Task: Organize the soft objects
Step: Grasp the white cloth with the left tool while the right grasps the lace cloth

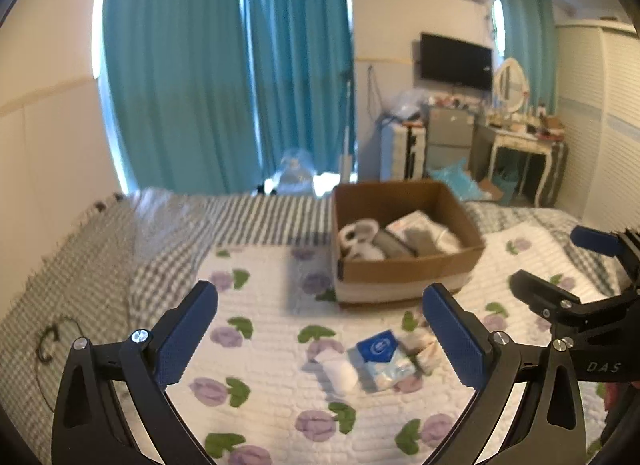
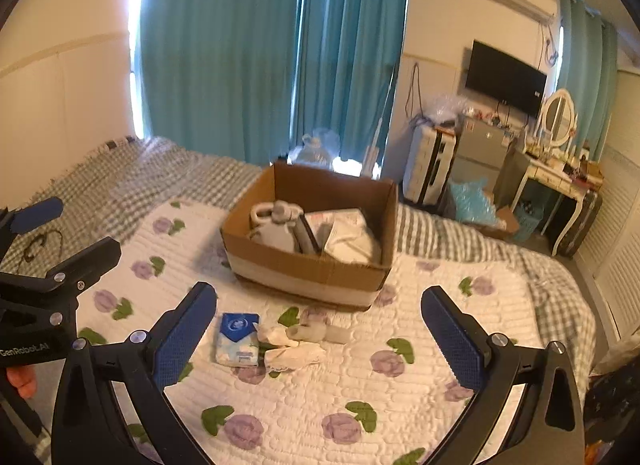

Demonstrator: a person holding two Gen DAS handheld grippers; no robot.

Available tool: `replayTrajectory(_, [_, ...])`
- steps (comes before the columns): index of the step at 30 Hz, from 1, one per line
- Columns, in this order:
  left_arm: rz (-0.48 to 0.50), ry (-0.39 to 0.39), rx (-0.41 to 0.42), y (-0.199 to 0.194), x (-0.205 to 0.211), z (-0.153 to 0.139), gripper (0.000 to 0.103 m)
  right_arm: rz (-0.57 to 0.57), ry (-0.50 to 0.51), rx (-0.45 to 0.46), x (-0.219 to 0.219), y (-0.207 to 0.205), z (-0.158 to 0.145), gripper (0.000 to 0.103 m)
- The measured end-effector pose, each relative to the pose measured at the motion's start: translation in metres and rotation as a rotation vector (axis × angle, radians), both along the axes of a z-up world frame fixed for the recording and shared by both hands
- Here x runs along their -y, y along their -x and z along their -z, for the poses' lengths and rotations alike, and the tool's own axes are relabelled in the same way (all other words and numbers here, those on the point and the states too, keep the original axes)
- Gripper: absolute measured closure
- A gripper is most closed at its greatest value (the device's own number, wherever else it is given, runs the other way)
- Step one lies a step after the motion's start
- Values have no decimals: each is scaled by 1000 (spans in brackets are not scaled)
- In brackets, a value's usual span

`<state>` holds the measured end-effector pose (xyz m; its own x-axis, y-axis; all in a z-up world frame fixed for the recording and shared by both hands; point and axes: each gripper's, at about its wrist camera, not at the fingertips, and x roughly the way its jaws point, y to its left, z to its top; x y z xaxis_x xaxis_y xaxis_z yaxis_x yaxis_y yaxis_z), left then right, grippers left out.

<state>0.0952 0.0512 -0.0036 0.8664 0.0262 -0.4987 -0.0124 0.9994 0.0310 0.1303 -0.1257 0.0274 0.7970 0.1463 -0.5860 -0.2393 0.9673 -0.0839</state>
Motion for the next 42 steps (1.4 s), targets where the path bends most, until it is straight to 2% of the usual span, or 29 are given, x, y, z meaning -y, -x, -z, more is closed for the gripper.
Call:
replayTrajectory(7, [-51, 22, -91, -42, -12, 62, 0, 7, -32, -116, 1, -50, 69, 0])
replayTrajectory(12, [-27, -6, -217, -59, -12, 119, 0, 17, -44, -212, 9, -67, 127, 0])
replayTrajectory(17, [-22, -8, -314, -68, -12, 148, 1, 8, -100, -312, 10, -76, 164, 1])
replayTrajectory(21, [2, -4, -341, -71, -7, 158, 1, -22, -77, -314, 2, -80, 174, 6])
replayTrajectory(22, [5, -10, -350, -72, -5, 160, 2, -28, -76, -315, 0, -81, 176, 9])
replayTrajectory(23, [10, -10, -358, -73, -4, 163, 5, -28, -77, -313, -2, -82, 177, 18])
replayTrajectory(28, [65, 0, -403, -75, 2, 172, 32, -33, -90, -317, -4, -80, 181, 55])
replayTrajectory(29, [77, 1, -405, -74, 4, 172, 35, -37, -88, -315, -5, -78, 180, 60])
replayTrajectory(31, [102, 9, -401, -73, 8, 169, 52, -47, -89, -313, -6, -76, 179, 67])
replayTrajectory(32, [114, 12, -399, -72, 9, 168, 55, -49, -92, -313, -6, -75, 178, 71])
replayTrajectory(33, [127, 16, -397, -71, 11, 167, 62, -53, -96, -314, -6, -74, 177, 73])
replayTrajectory(37, [142, 30, -394, -67, 11, 166, 68, -65, -104, -309, -2, -65, 170, 80])
replayTrajectory(42, [149, 59, -401, -63, 6, 158, 68, -64, -121, -287, 3, -54, 157, 82])
